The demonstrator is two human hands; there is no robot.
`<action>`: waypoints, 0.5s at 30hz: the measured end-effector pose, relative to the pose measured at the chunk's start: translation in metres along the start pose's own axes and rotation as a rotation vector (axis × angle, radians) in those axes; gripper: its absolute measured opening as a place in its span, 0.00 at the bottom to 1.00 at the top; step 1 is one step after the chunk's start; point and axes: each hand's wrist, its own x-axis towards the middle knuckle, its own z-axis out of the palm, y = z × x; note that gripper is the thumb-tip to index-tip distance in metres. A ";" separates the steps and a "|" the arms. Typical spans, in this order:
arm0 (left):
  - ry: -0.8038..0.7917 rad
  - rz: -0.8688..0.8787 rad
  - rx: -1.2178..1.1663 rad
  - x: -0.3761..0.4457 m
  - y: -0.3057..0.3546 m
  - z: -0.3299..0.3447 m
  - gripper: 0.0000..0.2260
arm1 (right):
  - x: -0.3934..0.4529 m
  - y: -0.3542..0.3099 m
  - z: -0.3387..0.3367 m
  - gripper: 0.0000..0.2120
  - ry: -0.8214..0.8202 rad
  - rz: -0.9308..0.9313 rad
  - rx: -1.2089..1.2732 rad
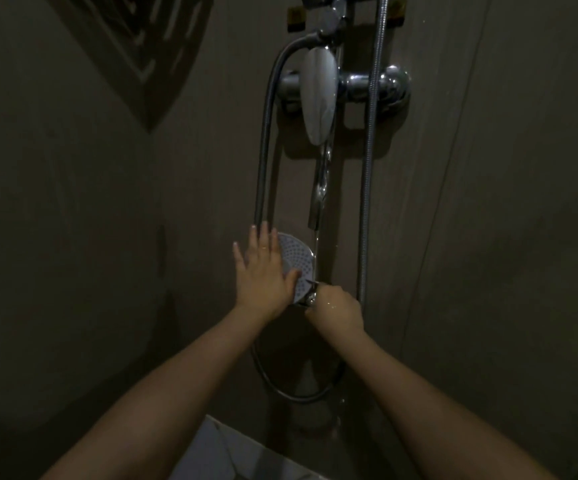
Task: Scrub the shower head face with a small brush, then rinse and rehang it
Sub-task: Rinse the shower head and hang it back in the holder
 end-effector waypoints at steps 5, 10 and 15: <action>-0.103 0.413 0.171 0.013 0.006 0.004 0.32 | 0.000 0.013 -0.006 0.13 -0.005 0.000 -0.030; 0.040 0.197 0.013 0.012 0.015 0.015 0.32 | 0.006 0.018 -0.025 0.09 0.056 -0.082 -0.134; 0.213 -0.086 -0.152 0.017 0.013 0.005 0.20 | -0.001 0.019 -0.023 0.09 0.051 -0.154 -0.207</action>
